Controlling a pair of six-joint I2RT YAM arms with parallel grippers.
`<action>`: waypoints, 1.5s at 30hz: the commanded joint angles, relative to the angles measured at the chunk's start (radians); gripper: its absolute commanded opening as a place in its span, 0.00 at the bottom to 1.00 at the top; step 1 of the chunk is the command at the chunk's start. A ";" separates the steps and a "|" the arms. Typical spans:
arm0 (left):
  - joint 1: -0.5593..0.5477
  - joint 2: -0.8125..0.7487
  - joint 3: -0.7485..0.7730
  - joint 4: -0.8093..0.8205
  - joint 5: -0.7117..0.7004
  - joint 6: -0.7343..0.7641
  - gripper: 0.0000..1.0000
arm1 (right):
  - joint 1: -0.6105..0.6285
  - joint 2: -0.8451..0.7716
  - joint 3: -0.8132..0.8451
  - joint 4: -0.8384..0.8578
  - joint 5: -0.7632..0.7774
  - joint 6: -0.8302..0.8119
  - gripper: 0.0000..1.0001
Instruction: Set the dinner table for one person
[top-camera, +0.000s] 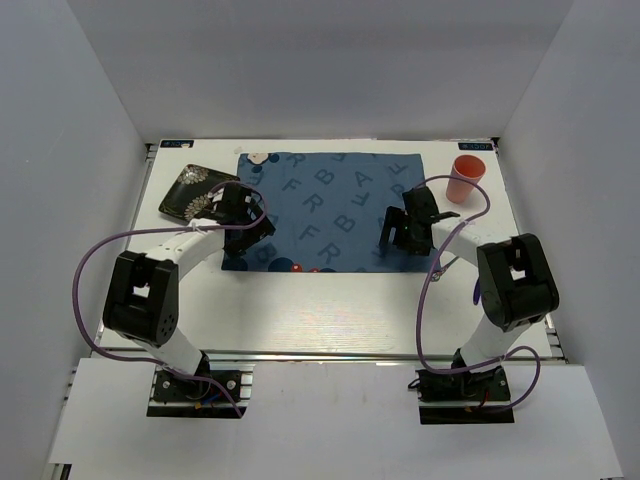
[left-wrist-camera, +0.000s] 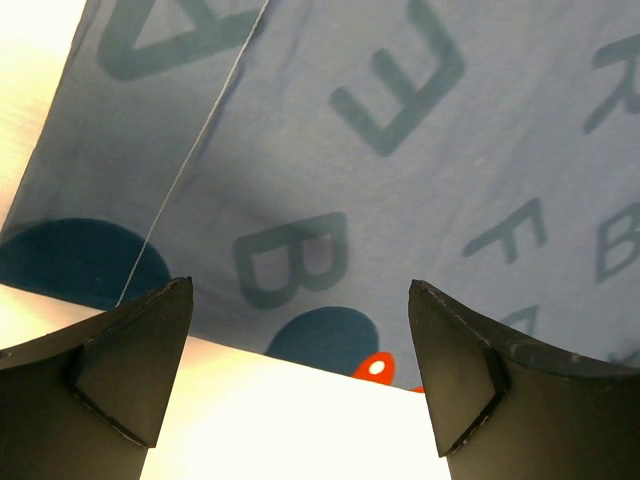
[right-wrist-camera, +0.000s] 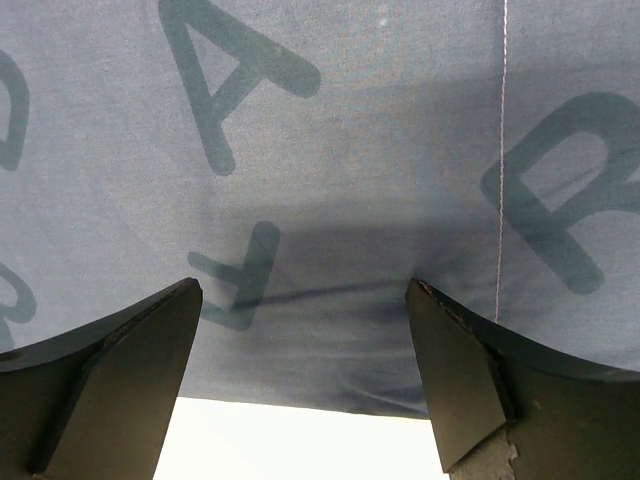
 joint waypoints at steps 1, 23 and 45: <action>0.004 -0.020 0.047 -0.026 -0.010 0.017 0.98 | -0.001 0.002 -0.049 -0.058 -0.020 0.032 0.89; 0.058 -0.204 0.133 -0.233 -0.196 -0.052 0.98 | 0.002 -0.011 0.428 -0.254 -0.029 -0.106 0.89; 0.379 -0.343 -0.477 0.571 -0.042 -0.535 0.98 | 0.037 -1.008 -0.266 0.175 -1.043 0.081 0.89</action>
